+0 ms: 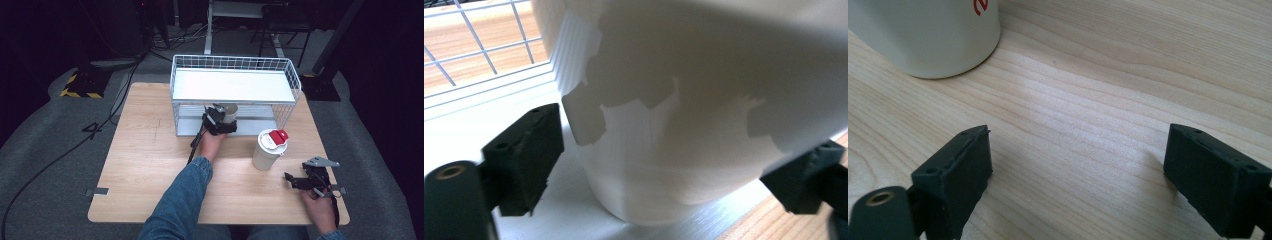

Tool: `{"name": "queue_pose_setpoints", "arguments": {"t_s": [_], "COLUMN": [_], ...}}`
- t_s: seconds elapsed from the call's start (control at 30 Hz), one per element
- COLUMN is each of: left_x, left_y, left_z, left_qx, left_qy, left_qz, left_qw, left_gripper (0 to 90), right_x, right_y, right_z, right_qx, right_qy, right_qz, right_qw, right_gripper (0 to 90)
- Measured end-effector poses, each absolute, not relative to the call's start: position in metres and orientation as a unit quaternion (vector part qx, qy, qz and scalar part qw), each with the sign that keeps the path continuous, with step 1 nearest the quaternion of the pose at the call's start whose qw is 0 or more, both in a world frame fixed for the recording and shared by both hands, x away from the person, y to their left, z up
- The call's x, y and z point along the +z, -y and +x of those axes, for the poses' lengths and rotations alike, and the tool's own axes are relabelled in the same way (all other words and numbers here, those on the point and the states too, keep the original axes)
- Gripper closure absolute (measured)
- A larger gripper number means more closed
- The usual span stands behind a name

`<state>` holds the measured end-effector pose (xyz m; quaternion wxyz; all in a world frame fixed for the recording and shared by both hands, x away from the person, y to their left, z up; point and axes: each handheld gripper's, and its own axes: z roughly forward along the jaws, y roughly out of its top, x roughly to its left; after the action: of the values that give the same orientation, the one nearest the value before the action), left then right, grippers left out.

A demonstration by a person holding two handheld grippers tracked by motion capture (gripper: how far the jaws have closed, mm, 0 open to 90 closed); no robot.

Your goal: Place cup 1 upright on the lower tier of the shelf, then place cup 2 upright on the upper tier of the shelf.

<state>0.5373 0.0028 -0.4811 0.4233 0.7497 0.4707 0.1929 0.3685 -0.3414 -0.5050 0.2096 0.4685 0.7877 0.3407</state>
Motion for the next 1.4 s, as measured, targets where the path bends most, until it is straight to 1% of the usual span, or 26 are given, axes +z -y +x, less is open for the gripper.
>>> {"name": "queue_pose_setpoints", "arguments": {"t_s": [0.07,0.17,0.33,0.43,0.7,0.83,1.0,1.17,1.3,1.4], "left_x": [-0.48,-0.478,-0.476,-0.475,-0.467,-0.456,-0.439,-0.424,-0.414,-0.407], "left_y": [-0.004,-0.006,-0.01,-0.013,-0.024,-0.033,-0.045,-0.059,-0.071,-0.08], "left_z": [0.536,0.533,0.527,0.521,0.498,0.488,0.473,0.452,0.435,0.42], "left_qx": [0.195,0.19,0.191,0.184,0.175,0.174,0.165,0.183,0.181,0.198], "left_qy": [-0.465,-0.466,-0.454,-0.462,-0.458,-0.454,-0.446,-0.423,-0.418,-0.406], "left_qz": [0.752,0.752,0.761,0.754,0.751,0.752,0.748,0.758,0.762,0.772], "left_qw": [0.423,0.426,0.423,0.428,0.442,0.445,0.464,0.461,0.46,0.447], "left_gripper": [7.4,6.0,5.3,4.4,3.7,3.8,4.2,4.4,4.9,4.9], "right_x": [-0.505,-0.505,-0.505,-0.505,-0.505,-0.505,-0.505,-0.505,-0.505,-0.505], "right_y": [0.341,0.341,0.341,0.341,0.341,0.341,0.342,0.342,0.342,0.341], "right_z": [0.368,0.369,0.369,0.369,0.369,0.369,0.369,0.369,0.369,0.369], "right_qx": [0.341,0.341,0.341,0.341,0.341,0.341,0.342,0.342,0.342,0.342], "right_qy": [-0.788,-0.788,-0.788,-0.788,-0.788,-0.788,-0.788,-0.788,-0.788,-0.788], "right_qz": [0.469,0.468,0.469,0.469,0.469,0.469,0.468,0.467,0.467,0.468], "right_qw": [0.209,0.21,0.209,0.209,0.209,0.209,0.208,0.208,0.208,0.208], "right_gripper": [12.2,12.2,12.2,12.2,12.2,12.3,12.8,12.9,12.8,12.8]}}
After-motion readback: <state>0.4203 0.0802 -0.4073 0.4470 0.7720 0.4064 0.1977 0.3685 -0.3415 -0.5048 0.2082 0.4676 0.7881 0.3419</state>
